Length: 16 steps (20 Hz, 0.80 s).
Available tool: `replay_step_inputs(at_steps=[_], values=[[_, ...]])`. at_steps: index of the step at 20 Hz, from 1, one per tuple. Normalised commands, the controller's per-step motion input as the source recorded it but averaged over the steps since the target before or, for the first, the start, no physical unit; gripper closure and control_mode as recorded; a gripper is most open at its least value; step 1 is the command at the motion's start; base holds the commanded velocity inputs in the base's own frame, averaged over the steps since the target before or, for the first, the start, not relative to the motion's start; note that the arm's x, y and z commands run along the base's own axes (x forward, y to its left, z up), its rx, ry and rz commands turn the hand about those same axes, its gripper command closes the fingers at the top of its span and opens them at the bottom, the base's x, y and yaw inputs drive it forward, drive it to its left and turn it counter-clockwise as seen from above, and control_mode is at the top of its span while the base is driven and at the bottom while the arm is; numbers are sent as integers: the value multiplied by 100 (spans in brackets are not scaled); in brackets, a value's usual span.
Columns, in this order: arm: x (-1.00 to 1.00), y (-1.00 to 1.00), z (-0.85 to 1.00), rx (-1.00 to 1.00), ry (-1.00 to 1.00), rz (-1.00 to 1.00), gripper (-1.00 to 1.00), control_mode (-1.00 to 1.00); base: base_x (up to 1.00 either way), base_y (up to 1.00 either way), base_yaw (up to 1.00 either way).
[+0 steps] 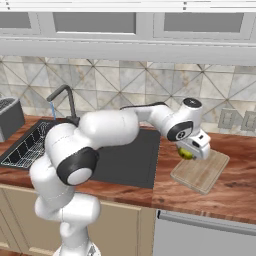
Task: Pick the pear from the sink and place it on the cutting board to airdry. Then turn off the sink faucet.
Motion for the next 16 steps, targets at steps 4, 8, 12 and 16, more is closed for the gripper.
replay_step_inputs(at_steps=[4,8,12,16], values=[[29,-5,-38,2,8,0,100,-100,0,0,0],[25,-9,-37,2,8,0,100,-100,0,0,0],[13,-17,-27,3,1,0,100,-100,0,0,0],[23,-29,-24,5,1,0,100,-100,0,0,0]])
